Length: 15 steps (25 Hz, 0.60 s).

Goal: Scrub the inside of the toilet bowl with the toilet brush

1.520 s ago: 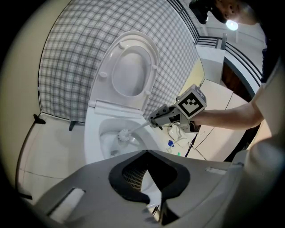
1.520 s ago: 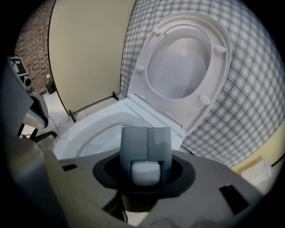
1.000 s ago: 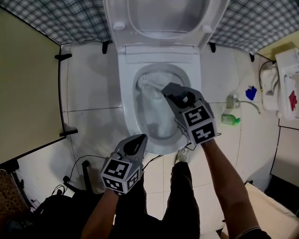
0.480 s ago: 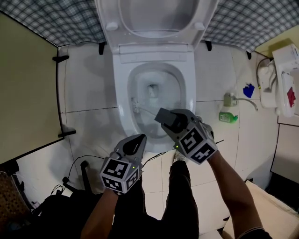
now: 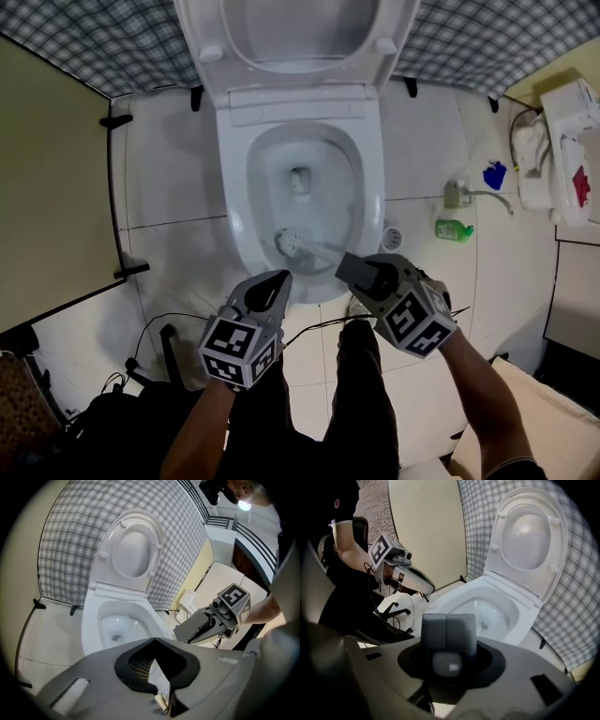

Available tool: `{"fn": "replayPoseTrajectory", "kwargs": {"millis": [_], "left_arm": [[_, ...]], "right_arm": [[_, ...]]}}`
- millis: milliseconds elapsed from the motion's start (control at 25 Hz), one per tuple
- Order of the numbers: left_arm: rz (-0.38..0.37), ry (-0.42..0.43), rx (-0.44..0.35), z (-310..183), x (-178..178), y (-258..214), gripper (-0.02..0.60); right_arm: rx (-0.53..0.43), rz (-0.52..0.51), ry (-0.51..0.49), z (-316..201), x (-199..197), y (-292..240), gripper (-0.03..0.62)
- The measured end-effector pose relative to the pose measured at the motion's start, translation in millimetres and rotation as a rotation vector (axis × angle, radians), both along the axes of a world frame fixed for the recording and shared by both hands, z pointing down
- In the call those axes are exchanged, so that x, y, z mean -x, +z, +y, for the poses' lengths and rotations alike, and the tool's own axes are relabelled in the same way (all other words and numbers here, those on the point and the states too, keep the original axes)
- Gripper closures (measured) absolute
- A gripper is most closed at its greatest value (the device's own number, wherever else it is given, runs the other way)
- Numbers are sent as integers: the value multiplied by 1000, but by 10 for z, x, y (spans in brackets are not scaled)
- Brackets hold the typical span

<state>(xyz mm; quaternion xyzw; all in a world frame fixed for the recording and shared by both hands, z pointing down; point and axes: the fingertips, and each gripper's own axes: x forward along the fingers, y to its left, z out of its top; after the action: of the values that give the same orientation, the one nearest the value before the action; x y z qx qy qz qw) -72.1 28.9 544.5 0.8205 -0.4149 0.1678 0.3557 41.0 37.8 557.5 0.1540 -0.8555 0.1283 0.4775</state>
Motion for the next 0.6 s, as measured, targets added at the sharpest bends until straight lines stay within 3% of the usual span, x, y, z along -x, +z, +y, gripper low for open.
{"fn": "replayPoseTrajectory", "kwargs": {"millis": [280, 600], "left_arm": [[2, 4, 1, 31, -40, 2, 572], [7, -1, 3, 44, -49, 10, 572]], "right_arm": [[-10, 60, 21, -42, -206, -6, 416], [-28, 57, -10, -148, 113, 172, 416]]}}
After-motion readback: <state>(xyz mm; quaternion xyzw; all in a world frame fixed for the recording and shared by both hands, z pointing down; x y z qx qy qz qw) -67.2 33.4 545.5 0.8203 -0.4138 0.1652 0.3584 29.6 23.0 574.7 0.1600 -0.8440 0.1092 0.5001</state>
